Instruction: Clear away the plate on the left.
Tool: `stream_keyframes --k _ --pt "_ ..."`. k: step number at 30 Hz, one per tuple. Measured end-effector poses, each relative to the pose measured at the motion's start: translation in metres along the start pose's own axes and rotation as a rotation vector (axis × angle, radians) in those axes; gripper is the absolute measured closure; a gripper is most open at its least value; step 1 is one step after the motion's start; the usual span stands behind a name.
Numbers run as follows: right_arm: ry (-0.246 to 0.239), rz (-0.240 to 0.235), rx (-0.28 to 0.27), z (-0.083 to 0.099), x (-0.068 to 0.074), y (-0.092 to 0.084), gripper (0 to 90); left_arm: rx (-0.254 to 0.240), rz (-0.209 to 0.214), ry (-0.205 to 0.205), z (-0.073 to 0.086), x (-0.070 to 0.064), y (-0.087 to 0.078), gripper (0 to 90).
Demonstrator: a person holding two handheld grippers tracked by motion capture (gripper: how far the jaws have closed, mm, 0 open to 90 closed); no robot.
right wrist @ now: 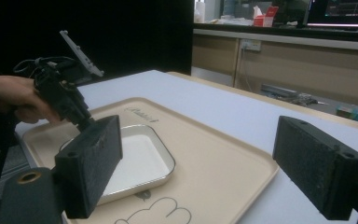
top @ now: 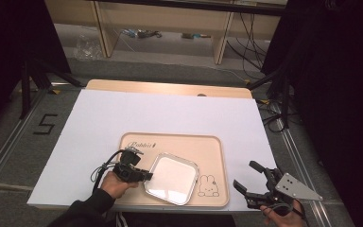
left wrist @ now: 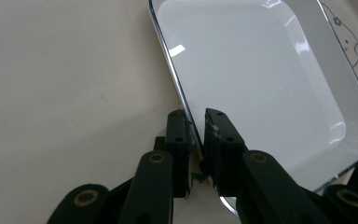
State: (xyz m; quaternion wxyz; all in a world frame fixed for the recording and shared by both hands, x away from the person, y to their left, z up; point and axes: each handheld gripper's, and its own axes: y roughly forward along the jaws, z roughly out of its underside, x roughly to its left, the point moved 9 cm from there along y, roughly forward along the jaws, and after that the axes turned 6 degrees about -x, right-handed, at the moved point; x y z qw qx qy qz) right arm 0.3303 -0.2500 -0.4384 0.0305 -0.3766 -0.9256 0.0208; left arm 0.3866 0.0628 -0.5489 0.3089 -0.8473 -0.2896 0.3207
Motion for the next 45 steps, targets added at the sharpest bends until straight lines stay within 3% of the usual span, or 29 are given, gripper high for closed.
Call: stream_keyframes --k 3,5,9,10,14,17,18,19,21,24,25,29,31,34,40,42,43,44,45 --pt "-0.008 -0.010 -0.009 -0.001 0.000 0.001 16.3 0.005 -0.002 0.002 0.006 -0.003 -0.003 78.9" --pt "-0.007 -0.003 0.004 0.000 0.000 0.000 16.3 -0.022 0.000 -0.028 0.007 -0.007 -0.004 77.9" --pt "-0.006 -0.002 0.005 0.000 0.000 0.000 16.3 -0.015 -0.001 -0.026 0.014 -0.010 -0.008 76.3" --pt "-0.005 -0.007 -0.002 0.000 0.000 0.001 16.3 -0.025 0.001 -0.042 0.015 -0.014 -0.007 75.3" --pt "-0.009 -0.010 -0.008 -0.001 0.000 0.001 16.3 0.011 -0.012 0.005 0.024 -0.016 -0.014 73.1" --pt "-0.007 -0.003 0.001 0.000 0.000 0.000 16.3 -0.014 -0.018 -0.025 0.026 -0.020 -0.014 72.0" --pt "-0.019 -0.022 0.003 0.000 0.000 0.001 16.3 -0.024 -0.012 -0.034 0.026 -0.021 -0.014 71.8" --pt "-0.020 -0.020 0.003 0.000 0.000 0.001 16.3 0.021 -0.015 0.012 0.030 -0.018 -0.018 71.6" --pt "-0.018 -0.024 0.003 0.000 0.001 0.001 16.3 0.013 -0.012 0.008 0.031 -0.019 -0.018 71.1" --pt "-0.020 -0.021 0.005 0.000 0.000 0.001 16.4 -0.018 -0.008 -0.029 0.030 -0.025 -0.017 69.7" --pt "-0.018 -0.023 0.004 0.000 0.000 0.001 16.4 0.000 -0.010 -0.006 0.032 -0.024 -0.019 69.4" --pt "-0.021 -0.021 0.005 0.000 0.000 0.001 16.6 -0.020 0.001 -0.030 0.031 -0.028 -0.017 68.3" --pt "-0.020 -0.021 0.007 0.000 0.000 0.001 16.6 -0.010 0.006 -0.025 0.033 -0.029 -0.018 67.9" --pt "-0.020 -0.021 0.004 0.000 0.000 0.001 16.6 0.013 0.003 0.012 0.035 -0.028 -0.020 66.9" --pt "-0.021 -0.022 0.009 0.000 0.001 0.001 16.6 0.028 0.002 0.013 0.036 -0.031 -0.018 62.7" --pt "-0.023 -0.020 0.005 0.000 0.000 0.001 16.7 -0.002 -0.007 -0.015 0.034 -0.033 -0.018 58.9" --pt "-0.021 -0.020 0.006 0.000 0.000 0.001 16.6 0.015 -0.004 0.015 0.035 -0.030 -0.021 57.9" --pt "-0.024 -0.020 0.006 0.000 0.000 0.001 16.6 -0.015 -0.010 -0.017 0.033 -0.032 -0.021 56.3" --pt "-0.021 -0.018 0.003 0.000 0.000 0.001 16.6 -0.021 -0.016 -0.020 0.032 -0.031 -0.022 53.0"
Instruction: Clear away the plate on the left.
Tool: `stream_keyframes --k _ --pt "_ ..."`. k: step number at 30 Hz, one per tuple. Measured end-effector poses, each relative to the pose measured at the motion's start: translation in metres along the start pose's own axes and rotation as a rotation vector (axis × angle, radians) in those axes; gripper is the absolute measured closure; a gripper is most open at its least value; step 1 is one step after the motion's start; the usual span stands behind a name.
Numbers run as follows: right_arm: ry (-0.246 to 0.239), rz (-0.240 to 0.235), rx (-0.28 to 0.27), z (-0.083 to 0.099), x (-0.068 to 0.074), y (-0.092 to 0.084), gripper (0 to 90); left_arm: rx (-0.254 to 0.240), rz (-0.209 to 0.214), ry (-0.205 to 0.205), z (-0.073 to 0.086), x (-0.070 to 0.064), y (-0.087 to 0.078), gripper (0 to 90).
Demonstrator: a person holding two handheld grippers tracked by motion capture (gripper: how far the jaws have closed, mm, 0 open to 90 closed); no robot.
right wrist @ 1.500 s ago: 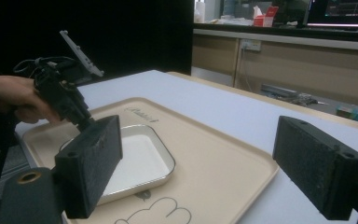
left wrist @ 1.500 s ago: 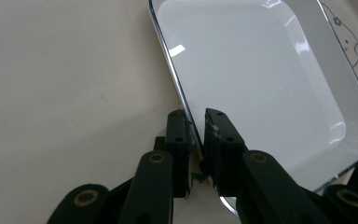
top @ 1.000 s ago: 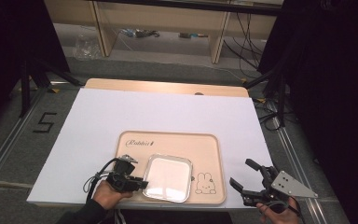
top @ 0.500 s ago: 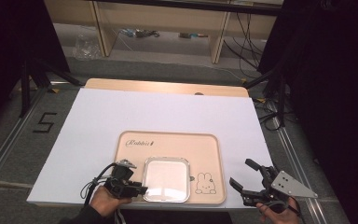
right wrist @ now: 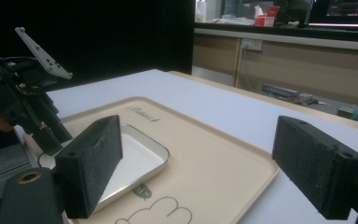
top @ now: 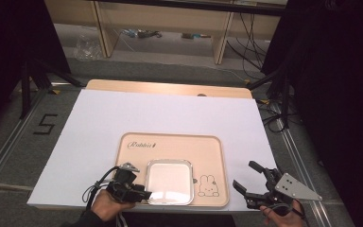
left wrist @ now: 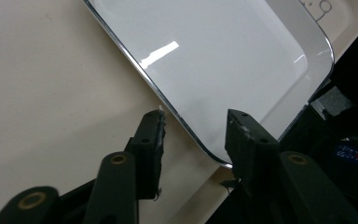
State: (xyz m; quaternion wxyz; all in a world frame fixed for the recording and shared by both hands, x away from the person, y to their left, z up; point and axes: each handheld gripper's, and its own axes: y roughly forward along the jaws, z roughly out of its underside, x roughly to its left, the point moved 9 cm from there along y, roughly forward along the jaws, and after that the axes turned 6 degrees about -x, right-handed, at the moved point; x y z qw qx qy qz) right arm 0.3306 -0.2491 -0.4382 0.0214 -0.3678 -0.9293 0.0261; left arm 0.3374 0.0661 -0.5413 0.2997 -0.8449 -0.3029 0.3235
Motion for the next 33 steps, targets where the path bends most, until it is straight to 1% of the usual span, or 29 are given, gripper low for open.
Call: stream_keyframes --k 1,2,3,4,5,6,7,8,9,10,11,12,13,14,15,16,17,19,21,22,25,26,27,28,29,30,31,32,33 --pt "0.001 -0.003 -0.002 0.000 0.000 0.000 16.7 -0.003 -0.014 -0.001 -0.001 0.001 -0.001 48.5" --pt "-0.001 -0.004 0.002 0.000 0.000 0.000 16.7 0.000 -0.012 0.045 -0.001 0.003 -0.003 45.6" --pt "-0.001 -0.003 0.004 0.001 0.000 0.000 16.7 -0.027 -0.019 0.054 -0.004 0.002 -0.004 43.6" --pt "-0.004 -0.002 0.004 0.001 0.000 0.000 16.7 -0.037 -0.024 0.068 -0.006 0.002 -0.006 41.6" --pt "0.001 -0.002 -0.002 0.000 0.000 0.000 16.7 -0.066 -0.025 0.072 -0.009 0.001 -0.007 38.2" --pt "0.001 0.000 -0.001 0.000 0.000 0.000 16.7 -0.095 -0.033 0.060 -0.012 0.000 -0.009 35.3" --pt "-0.001 -0.002 0.001 0.000 0.000 0.000 16.7 -0.109 -0.031 0.065 -0.014 -0.001 -0.012 33.2" --pt "-0.004 -0.002 0.003 0.000 0.000 0.000 16.7 -0.146 -0.043 0.056 -0.018 -0.001 -0.015 30.7" --pt "-0.002 -0.002 0.002 0.000 0.000 0.000 16.7 -0.167 -0.050 0.066 -0.021 0.001 -0.018 28.2" --pt "-0.001 -0.002 0.003 0.000 0.000 0.000 16.7 -0.187 -0.056 0.066 -0.023 0.002 -0.021 26.0" --pt "0.000 -0.003 0.004 0.000 0.000 0.000 16.7 -0.206 -0.062 0.058 -0.026 0.003 -0.023 23.0" --pt "-0.001 -0.002 0.001 0.000 0.000 0.000 16.6 -0.227 -0.067 0.041 -0.027 0.003 -0.025 20.7" --pt "-0.002 0.000 0.001 0.000 0.000 0.000 16.6 -0.248 -0.066 0.041 -0.030 0.004 -0.028 18.9" --pt "-0.002 0.001 0.000 0.000 0.000 0.000 16.6 -0.278 -0.066 0.034 -0.032 0.005 -0.032 17.0" --pt "-0.001 0.001 0.001 0.000 0.000 0.000 16.6 -0.324 -0.066 0.021 -0.036 0.005 -0.034 15.5" --pt "-0.001 0.000 -0.002 0.000 0.000 0.000 16.6 -0.352 -0.062 0.014 -0.039 0.005 -0.038 15.4" --pt "-0.001 -0.003 0.000 0.000 0.001 0.000 16.6 -0.370 -0.071 0.010 -0.040 0.006 -0.042 14.1" --pt "0.003 -0.002 -0.005 -0.001 0.001 0.000 16.6 -0.400 -0.097 0.011 -0.043 0.009 -0.047 5.5" --pt "-0.003 0.000 0.001 0.000 0.000 0.000 16.6 -0.441 -0.089 0.021 -0.044 0.009 -0.054 4.9" --pt "0.000 -0.001 -0.003 0.000 0.000 0.000 16.6 -0.459 -0.094 0.009 -0.045 0.009 -0.057 4.9" --pt "-0.004 -0.003 0.006 0.000 0.000 -0.001 16.6 -0.491 -0.107 0.024 -0.044 0.012 -0.061 4.9" --pt "-0.003 -0.004 0.006 -0.001 0.000 -0.002 16.6 -0.492 -0.104 0.032 -0.043 0.013 -0.062 4.9" --pt "-0.002 -0.001 0.003 -0.001 0.000 -0.001 16.6 -0.498 -0.106 0.028 -0.043 0.013 -0.064 4.9" --pt "0.001 -0.002 -0.004 -0.001 0.000 0.000 16.6 -0.500 -0.113 0.035 -0.042 0.014 -0.066 4.9" --pt "-0.003 -0.001 0.003 0.000 0.000 -0.001 16.6 -0.502 -0.121 0.042 -0.041 0.016 -0.068 4.9" --pt "-0.004 -0.002 0.004 0.000 0.001 0.000 16.6 -0.506 -0.123 0.060 -0.041 0.017 -0.070 5.0" --pt "-0.003 -0.003 0.003 -0.001 0.001 0.000 16.6 -0.512 -0.120 0.064 -0.041 0.018 -0.072 4.9" --pt "-0.002 -0.002 0.004 0.000 0.001 0.000 16.6 -0.517 -0.136 0.052 -0.040 0.019 -0.074 4.9" --pt "-0.015 0.001 0.004 0.000 0.000 0.000 16.6 -0.520 -0.135 0.068 -0.039 0.021 -0.076 5.0"
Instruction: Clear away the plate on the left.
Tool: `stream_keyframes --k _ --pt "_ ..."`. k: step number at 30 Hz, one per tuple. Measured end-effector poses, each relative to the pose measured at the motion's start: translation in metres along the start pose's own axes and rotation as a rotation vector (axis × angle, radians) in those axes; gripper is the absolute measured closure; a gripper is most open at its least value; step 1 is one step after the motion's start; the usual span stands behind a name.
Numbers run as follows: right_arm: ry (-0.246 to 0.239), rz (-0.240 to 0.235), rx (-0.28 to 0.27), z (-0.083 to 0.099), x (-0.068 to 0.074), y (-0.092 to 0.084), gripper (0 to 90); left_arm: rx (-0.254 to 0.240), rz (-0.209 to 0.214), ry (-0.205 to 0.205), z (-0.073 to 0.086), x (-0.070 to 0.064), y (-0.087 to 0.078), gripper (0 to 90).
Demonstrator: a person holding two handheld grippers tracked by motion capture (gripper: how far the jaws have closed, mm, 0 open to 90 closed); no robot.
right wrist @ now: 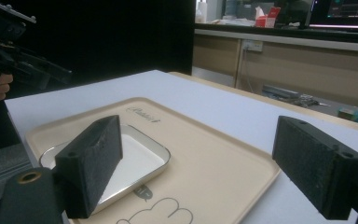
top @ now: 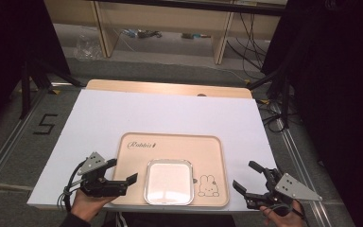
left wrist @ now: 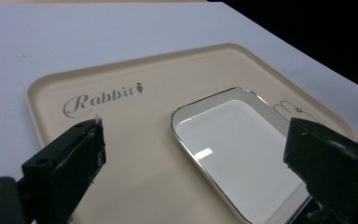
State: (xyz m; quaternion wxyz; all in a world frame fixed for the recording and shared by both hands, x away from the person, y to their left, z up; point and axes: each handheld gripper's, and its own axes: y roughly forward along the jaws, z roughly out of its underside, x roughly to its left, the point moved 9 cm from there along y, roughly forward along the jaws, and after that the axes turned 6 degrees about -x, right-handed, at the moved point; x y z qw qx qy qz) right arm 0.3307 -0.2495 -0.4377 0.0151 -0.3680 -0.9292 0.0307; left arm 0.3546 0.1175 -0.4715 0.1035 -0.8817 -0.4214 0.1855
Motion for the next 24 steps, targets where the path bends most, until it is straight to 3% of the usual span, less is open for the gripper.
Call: stream_keyframes --k 8,15,16,23,24 --pt "0.011 -0.003 -0.007 0.000 0.001 0.000 16.5 -0.060 -0.048 -0.005 -0.005 0.013 -0.014 5.3" --pt "0.014 -0.007 -0.006 0.000 0.001 0.000 16.5 -0.091 -0.073 0.006 -0.006 0.012 -0.025 6.0" --pt "0.015 -0.006 -0.008 0.000 0.001 0.001 16.5 -0.086 -0.070 0.021 -0.005 0.012 -0.026 6.0" --pt "0.013 -0.008 -0.005 0.000 0.001 0.000 16.5 -0.099 -0.054 0.024 -0.004 0.003 -0.032 6.6" --pt "0.014 -0.006 -0.005 0.000 0.001 0.000 16.5 -0.087 -0.051 0.048 -0.003 0.003 -0.034 6.6"
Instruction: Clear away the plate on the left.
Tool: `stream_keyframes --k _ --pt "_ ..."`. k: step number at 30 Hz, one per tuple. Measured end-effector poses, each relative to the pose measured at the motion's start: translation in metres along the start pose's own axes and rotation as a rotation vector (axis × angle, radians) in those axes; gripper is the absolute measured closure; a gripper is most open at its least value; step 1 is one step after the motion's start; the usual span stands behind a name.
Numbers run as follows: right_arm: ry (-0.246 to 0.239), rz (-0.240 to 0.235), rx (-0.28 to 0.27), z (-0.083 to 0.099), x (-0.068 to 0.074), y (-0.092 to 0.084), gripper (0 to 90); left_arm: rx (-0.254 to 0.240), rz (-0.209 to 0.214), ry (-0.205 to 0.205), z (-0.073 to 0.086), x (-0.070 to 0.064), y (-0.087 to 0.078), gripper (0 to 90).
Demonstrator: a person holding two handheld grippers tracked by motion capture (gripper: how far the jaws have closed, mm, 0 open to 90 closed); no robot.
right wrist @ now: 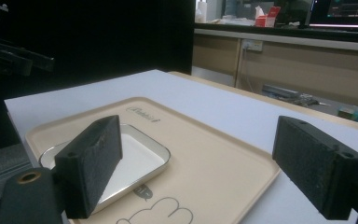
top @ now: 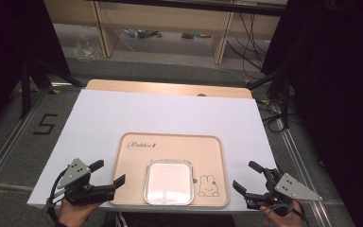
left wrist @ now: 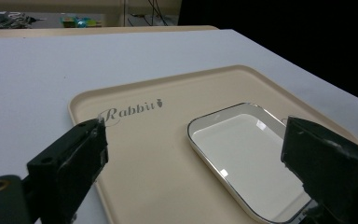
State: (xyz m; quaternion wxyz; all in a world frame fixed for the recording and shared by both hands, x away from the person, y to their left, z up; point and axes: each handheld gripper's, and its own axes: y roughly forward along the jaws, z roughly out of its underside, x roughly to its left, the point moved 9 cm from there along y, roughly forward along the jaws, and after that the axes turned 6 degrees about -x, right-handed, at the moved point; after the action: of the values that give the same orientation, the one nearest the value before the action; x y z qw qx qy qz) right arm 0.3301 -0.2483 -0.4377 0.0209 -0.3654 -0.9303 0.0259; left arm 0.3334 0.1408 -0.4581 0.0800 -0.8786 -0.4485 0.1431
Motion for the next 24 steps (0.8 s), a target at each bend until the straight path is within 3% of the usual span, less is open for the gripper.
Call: stream_keyframes --k 1,3,7,8,16,20,21,24 --pt "-0.001 -0.001 0.000 0.000 0.000 0.000 16.5 -0.026 0.000 -0.023 -0.002 -0.004 0.001 6.6" --pt "-0.002 -0.001 0.001 0.000 0.000 0.000 16.5 -0.018 0.000 0.008 -0.002 -0.005 -0.004 7.0" --pt "-0.032 0.016 0.002 0.000 -0.003 -0.001 16.5 -0.039 0.006 0.014 -0.004 -0.010 -0.008 7.3" --pt "-0.001 0.008 0.005 0.001 0.000 0.000 16.5 -0.043 0.009 0.018 -0.005 -0.012 -0.009 7.3" --pt "-0.004 -0.005 0.002 0.000 0.001 0.000 16.5 -0.067 0.010 0.080 -0.008 -0.022 -0.014 6.8" --pt "-0.019 0.008 0.006 0.000 -0.001 0.000 16.6 -0.103 0.026 0.055 -0.011 -0.031 -0.016 6.7" --pt "-0.003 0.006 0.008 0.001 0.000 0.000 16.5 -0.105 0.022 0.060 -0.011 -0.032 -0.017 6.7" --pt "-0.017 0.002 0.007 0.001 -0.001 0.000 16.5 -0.116 0.021 0.064 -0.012 -0.035 -0.019 6.6"
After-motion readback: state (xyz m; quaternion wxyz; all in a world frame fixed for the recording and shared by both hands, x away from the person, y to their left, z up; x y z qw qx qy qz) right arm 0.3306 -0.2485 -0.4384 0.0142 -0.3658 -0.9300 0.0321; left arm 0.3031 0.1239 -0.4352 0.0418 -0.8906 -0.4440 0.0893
